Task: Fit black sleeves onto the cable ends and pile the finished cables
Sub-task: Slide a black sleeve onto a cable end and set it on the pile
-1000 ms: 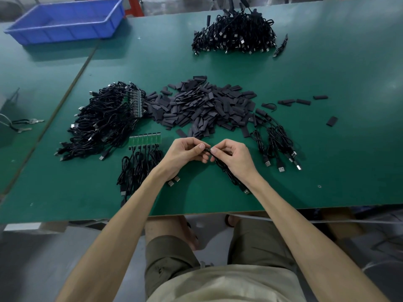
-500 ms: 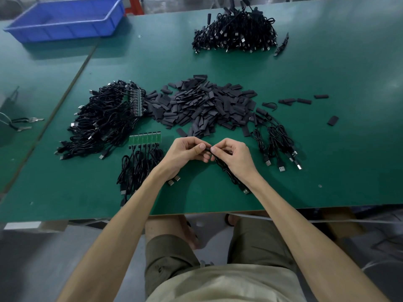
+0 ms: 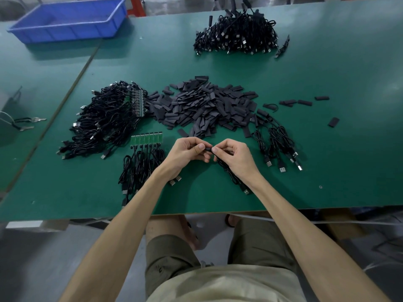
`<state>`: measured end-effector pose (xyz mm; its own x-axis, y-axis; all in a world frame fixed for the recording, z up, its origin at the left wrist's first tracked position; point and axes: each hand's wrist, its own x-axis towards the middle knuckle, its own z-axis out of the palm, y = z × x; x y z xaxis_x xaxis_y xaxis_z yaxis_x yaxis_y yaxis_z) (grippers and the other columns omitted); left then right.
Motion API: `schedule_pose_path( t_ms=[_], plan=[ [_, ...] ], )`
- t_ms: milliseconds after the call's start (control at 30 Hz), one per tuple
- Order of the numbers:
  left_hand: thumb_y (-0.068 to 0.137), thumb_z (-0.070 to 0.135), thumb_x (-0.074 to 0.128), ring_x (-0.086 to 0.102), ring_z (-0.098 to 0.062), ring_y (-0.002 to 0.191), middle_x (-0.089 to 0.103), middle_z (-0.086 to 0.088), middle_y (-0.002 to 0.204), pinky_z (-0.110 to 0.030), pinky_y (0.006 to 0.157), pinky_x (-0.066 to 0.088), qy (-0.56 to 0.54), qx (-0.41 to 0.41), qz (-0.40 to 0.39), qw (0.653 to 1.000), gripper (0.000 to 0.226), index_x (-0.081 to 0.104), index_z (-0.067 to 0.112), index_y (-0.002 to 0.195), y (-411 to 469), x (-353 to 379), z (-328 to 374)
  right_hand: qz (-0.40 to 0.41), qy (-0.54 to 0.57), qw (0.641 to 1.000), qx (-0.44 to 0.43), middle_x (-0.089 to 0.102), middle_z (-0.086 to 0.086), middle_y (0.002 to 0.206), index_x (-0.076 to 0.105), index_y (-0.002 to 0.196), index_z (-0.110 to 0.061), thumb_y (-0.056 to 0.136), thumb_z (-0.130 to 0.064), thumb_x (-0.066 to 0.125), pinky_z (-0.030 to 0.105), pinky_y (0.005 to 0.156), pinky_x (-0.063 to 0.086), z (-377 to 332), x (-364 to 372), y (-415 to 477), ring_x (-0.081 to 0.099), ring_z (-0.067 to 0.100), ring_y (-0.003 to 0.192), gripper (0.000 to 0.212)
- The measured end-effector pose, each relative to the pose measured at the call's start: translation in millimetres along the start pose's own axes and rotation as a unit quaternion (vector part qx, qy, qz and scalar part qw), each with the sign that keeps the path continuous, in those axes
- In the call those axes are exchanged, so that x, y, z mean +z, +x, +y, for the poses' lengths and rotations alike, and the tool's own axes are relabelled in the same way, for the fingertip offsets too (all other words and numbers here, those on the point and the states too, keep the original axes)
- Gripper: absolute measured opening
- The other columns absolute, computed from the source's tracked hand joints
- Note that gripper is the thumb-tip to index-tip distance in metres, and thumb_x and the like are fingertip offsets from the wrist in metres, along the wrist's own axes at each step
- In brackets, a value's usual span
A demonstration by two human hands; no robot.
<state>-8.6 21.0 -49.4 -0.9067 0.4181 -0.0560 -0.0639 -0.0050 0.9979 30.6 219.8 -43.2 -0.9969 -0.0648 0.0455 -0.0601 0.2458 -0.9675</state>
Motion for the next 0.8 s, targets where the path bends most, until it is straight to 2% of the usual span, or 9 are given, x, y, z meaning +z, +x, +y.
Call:
schedule_pose_path(
  t_ms=[267, 333, 433, 500, 533, 667, 733, 800],
  plan=[
    [0.102, 0.010, 0.057, 0.069, -0.026, 0.077, 0.072, -0.019, 0.087, -0.032, 0.078, 0.059, -0.010, -0.010, 0.000, 1.000, 0.019, 0.068, -0.005, 0.108, -0.1, 0.6, 2.5, 0.011, -0.007, 1.000, -0.003, 0.077, 0.001, 0.077, 0.073, 0.095, -0.007, 0.097, -0.020, 0.073, 0.026, 0.077, 0.057, 0.8, 1.6, -0.4, 0.074, 0.012, 0.075, 0.014],
    [0.103, 0.013, 0.057, 0.067, -0.024, 0.072, 0.071, -0.017, 0.085, -0.029, 0.071, 0.058, -0.011, -0.016, 0.017, 1.000, 0.021, 0.068, -0.005, 0.105, 0.3, 2.6, 5.2, 0.012, -0.014, 1.000, -0.003, 0.077, 0.000, 0.078, 0.073, 0.095, -0.009, 0.098, -0.023, 0.072, 0.027, 0.077, 0.057, -0.3, 2.7, -0.9, 0.074, 0.012, 0.076, 0.015],
    [0.104, 0.019, 0.054, 0.061, -0.018, 0.060, 0.070, -0.011, 0.077, -0.025, 0.056, 0.052, -0.006, -0.031, 0.061, 0.998, 0.026, 0.067, -0.004, 0.101, -0.6, 5.4, 8.3, 0.007, -0.027, 1.000, 0.005, 0.078, -0.002, 0.079, 0.075, 0.094, -0.013, 0.102, -0.033, 0.065, 0.038, 0.079, 0.057, -3.4, 4.7, -2.8, 0.073, 0.018, 0.079, 0.023],
    [0.106, 0.021, 0.049, 0.058, -0.016, 0.056, 0.069, -0.008, 0.073, -0.024, 0.051, 0.049, 0.005, -0.037, 0.088, 0.995, 0.030, 0.067, -0.004, 0.102, -1.8, 6.3, 9.6, -0.004, -0.027, 1.000, 0.015, 0.078, -0.002, 0.080, 0.075, 0.095, -0.014, 0.103, -0.039, 0.062, 0.043, 0.081, 0.055, -6.8, 4.4, -3.6, 0.072, 0.025, 0.083, 0.030],
    [0.107, 0.020, 0.047, 0.058, -0.016, 0.055, 0.069, -0.008, 0.072, -0.024, 0.050, 0.048, 0.018, -0.038, 0.094, 0.995, 0.032, 0.067, -0.003, 0.102, -2.5, 6.7, 10.6, -0.013, -0.027, 0.999, 0.018, 0.078, -0.002, 0.081, 0.076, 0.095, -0.013, 0.103, -0.040, 0.062, 0.042, 0.081, 0.055, -8.4, 3.6, -3.7, 0.072, 0.025, 0.084, 0.030],
    [0.107, 0.021, 0.049, 0.064, -0.022, 0.055, 0.072, -0.010, 0.074, -0.026, 0.048, 0.051, 0.093, -0.024, 0.076, 0.992, 0.030, 0.069, 0.001, 0.099, -3.2, 9.7, 18.7, -0.034, -0.042, 0.998, 0.011, 0.076, -0.006, 0.087, 0.078, 0.099, -0.012, 0.097, -0.028, 0.073, 0.024, 0.079, 0.054, -12.5, -5.1, -5.5, 0.070, 0.006, 0.081, 0.017],
    [0.106, 0.024, 0.052, 0.069, -0.024, 0.060, 0.076, -0.007, 0.081, -0.028, 0.049, 0.053, 0.150, -0.014, 0.086, 0.985, 0.024, 0.070, 0.008, 0.102, 0.4, 9.5, 25.8, 0.000, -0.035, 0.999, 0.004, 0.076, -0.003, 0.086, 0.079, 0.097, -0.011, 0.096, -0.025, 0.073, 0.024, 0.076, 0.053, -17.0, -17.1, -5.4, 0.068, 0.006, 0.079, 0.015],
    [0.106, 0.020, 0.053, 0.072, -0.018, 0.068, 0.077, -0.001, 0.089, -0.025, 0.054, 0.055, 0.219, -0.002, 0.121, 0.968, 0.016, 0.068, 0.018, 0.103, 5.1, 4.5, 32.3, 0.063, -0.022, 0.998, -0.001, 0.077, 0.000, 0.088, 0.079, 0.097, -0.010, 0.095, -0.023, 0.074, 0.022, 0.075, 0.055, -25.0, -34.8, -1.1, 0.070, 0.011, 0.080, 0.014]
  ],
)
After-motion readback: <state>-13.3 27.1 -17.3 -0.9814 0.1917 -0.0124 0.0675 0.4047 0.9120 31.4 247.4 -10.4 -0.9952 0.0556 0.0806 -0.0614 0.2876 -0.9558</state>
